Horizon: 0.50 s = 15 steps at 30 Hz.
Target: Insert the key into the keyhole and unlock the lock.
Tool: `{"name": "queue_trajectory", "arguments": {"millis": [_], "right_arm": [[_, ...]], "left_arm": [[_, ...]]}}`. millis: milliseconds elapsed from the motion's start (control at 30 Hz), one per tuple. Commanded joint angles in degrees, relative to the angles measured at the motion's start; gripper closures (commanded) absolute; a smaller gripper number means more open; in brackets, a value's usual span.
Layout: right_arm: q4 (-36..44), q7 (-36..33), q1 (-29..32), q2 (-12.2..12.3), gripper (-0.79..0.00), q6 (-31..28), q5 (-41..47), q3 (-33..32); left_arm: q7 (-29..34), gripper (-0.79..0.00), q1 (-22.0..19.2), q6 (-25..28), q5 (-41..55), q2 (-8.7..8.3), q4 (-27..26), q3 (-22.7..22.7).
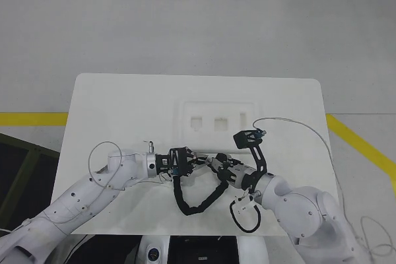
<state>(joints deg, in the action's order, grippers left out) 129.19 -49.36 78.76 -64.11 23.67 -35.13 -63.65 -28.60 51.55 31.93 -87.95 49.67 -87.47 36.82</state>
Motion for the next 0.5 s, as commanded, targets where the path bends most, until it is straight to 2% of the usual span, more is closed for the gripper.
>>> {"name": "queue_trajectory", "arguments": {"millis": [0, 467], "right_arm": [[-0.3, 0.1, -0.2, -0.1, 0.0, 0.3, -0.2, 0.3], [-1.4, 1.9, -1.8, -0.7, 0.0, 2.5, -1.5, 2.1]], "left_arm": [[0.0, 0.0, 0.0, 0.0, 0.0, 0.0, 0.0, 0.0], [0.0, 0.0, 0.0, 0.0, 0.0, 0.0, 0.0, 0.0]]}}
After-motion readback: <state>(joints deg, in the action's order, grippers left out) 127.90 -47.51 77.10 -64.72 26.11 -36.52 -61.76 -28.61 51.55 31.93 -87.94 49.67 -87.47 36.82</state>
